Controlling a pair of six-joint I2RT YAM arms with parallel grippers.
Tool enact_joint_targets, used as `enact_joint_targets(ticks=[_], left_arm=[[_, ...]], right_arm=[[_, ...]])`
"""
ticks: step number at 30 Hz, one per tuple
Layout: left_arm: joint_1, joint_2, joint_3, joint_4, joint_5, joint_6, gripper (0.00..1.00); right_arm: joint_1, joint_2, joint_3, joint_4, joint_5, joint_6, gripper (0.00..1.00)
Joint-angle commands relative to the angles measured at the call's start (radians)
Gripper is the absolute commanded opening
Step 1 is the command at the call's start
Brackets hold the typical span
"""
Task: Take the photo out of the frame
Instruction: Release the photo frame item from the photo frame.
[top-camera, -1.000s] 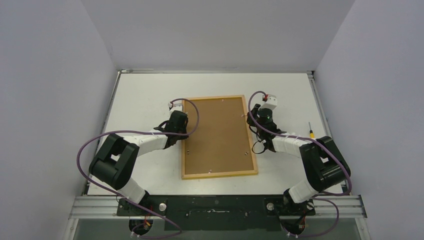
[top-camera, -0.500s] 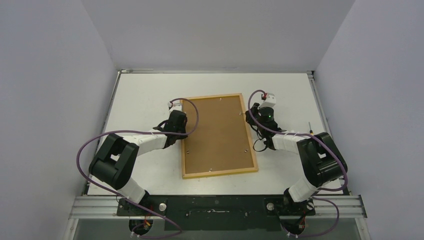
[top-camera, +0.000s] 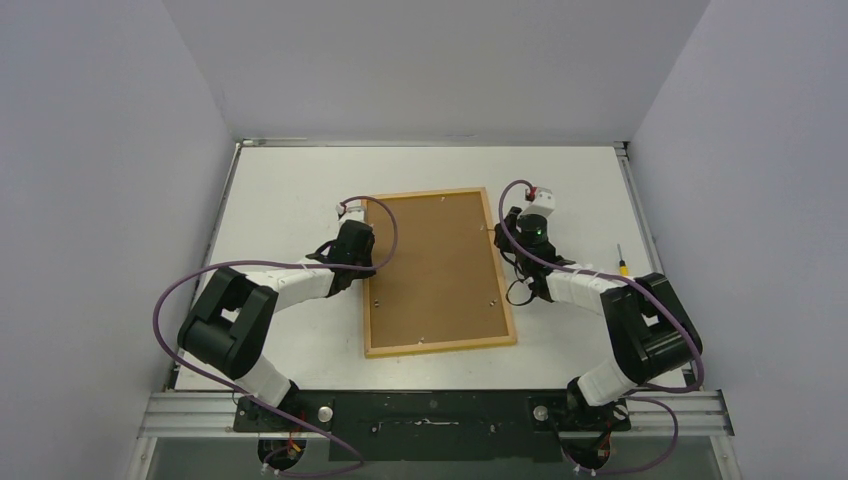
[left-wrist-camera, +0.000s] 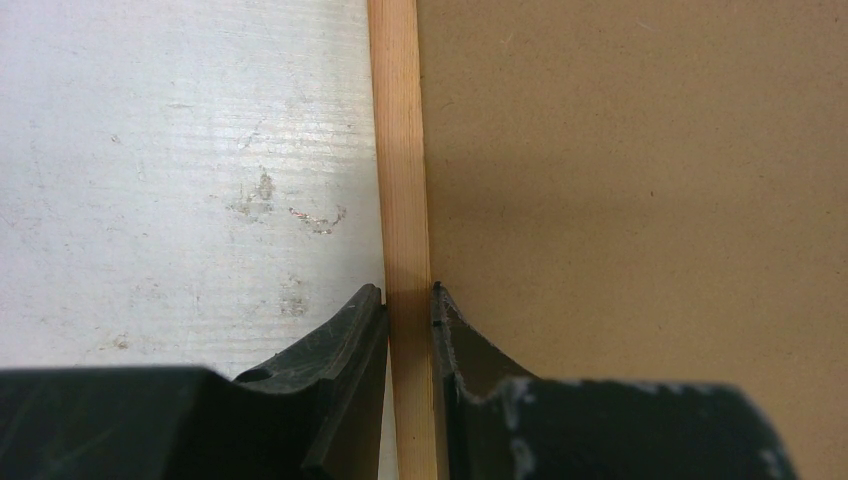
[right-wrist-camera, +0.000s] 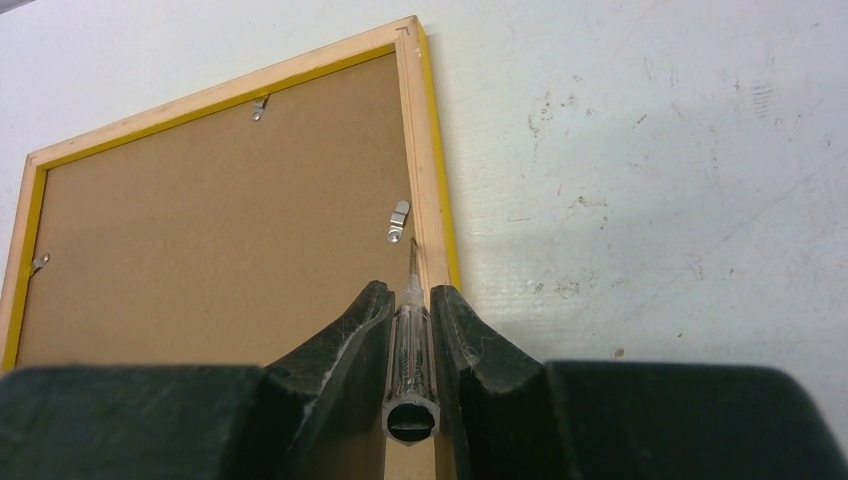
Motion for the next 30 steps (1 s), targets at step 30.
enact_joint_targets(ticks=[30], left_arm=[[-0.003, 0.0, 0.005, 0.017, 0.078, 0.038, 0.0]], right_arm=[[-0.017, 0.014, 0.062, -0.019, -0.132, -0.023, 0.05]])
